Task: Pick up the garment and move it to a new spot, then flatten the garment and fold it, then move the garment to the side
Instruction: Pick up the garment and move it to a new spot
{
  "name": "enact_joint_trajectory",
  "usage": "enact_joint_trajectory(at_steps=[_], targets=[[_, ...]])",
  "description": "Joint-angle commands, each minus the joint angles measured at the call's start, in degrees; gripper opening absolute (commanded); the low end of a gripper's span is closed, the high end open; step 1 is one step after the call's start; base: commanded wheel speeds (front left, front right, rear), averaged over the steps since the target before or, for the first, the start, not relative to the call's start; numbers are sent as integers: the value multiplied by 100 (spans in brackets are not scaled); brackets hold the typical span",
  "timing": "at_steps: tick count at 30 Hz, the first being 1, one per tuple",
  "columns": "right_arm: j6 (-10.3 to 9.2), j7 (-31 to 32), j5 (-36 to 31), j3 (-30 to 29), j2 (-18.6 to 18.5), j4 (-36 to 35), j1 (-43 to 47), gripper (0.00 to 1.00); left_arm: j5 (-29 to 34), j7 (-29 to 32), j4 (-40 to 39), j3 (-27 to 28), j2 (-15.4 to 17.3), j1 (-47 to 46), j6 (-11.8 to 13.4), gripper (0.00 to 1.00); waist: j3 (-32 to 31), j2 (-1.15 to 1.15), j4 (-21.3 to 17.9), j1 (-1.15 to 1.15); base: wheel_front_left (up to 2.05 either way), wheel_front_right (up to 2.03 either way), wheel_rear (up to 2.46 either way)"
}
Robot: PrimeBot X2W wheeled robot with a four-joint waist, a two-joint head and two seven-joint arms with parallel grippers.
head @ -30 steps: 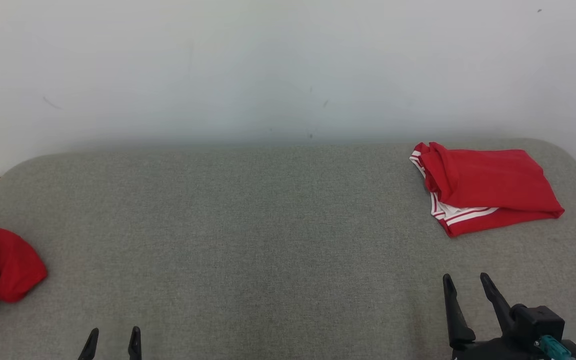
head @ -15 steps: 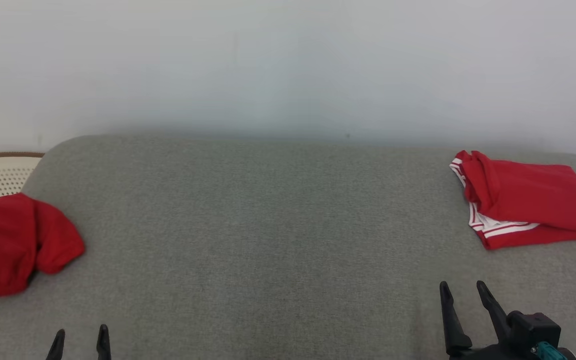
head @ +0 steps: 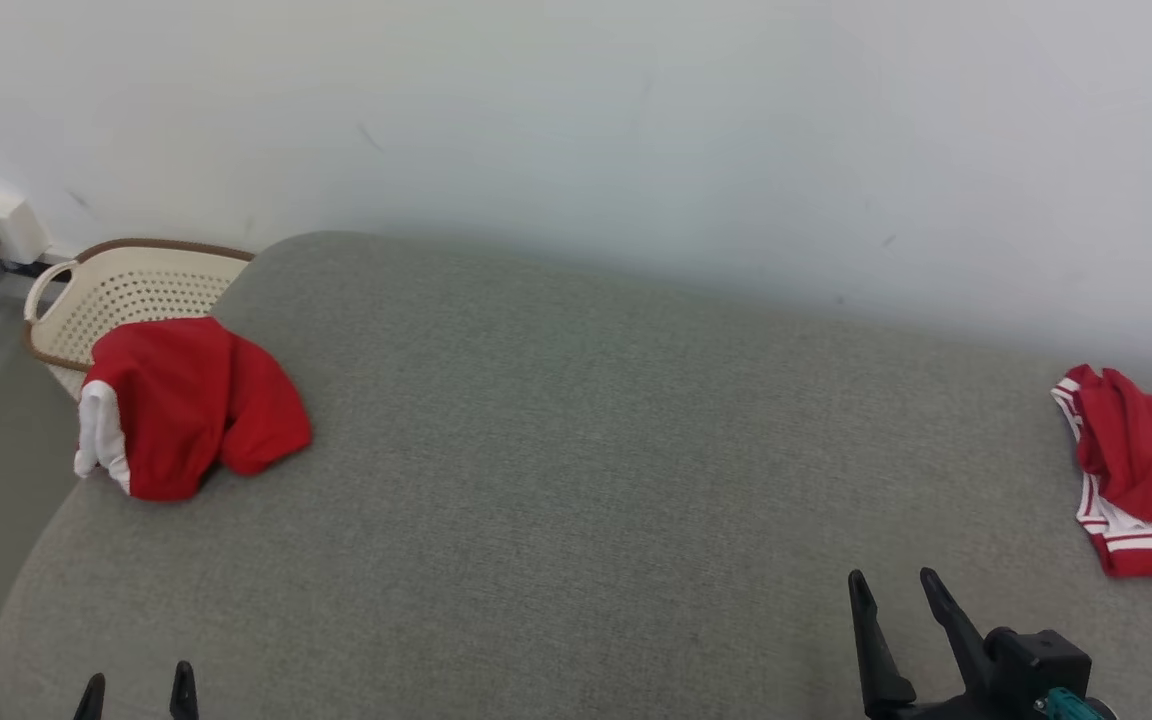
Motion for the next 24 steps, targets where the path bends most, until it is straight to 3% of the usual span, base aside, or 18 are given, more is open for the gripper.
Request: enact_joint_trajectory(at_steps=[1, 11, 24], targets=[[-4, -36, 55, 71, 19, 48, -43, 100, -17, 35, -47, 31, 53, 85, 17, 100, -70, 0, 426, 0, 0, 0, 0], [-4, -116, 170, 201, 36, 202, -59, 100, -35, 119, -141, 34, 140, 143, 55, 100, -118, 0, 854, 0, 0, 0, 0], [-4, -145, 204, 259, 53, 266, -82, 100, -87, 108, -215, 53, 179, 192, 104, 100, -94, 0, 1070, 0, 0, 0, 0]])
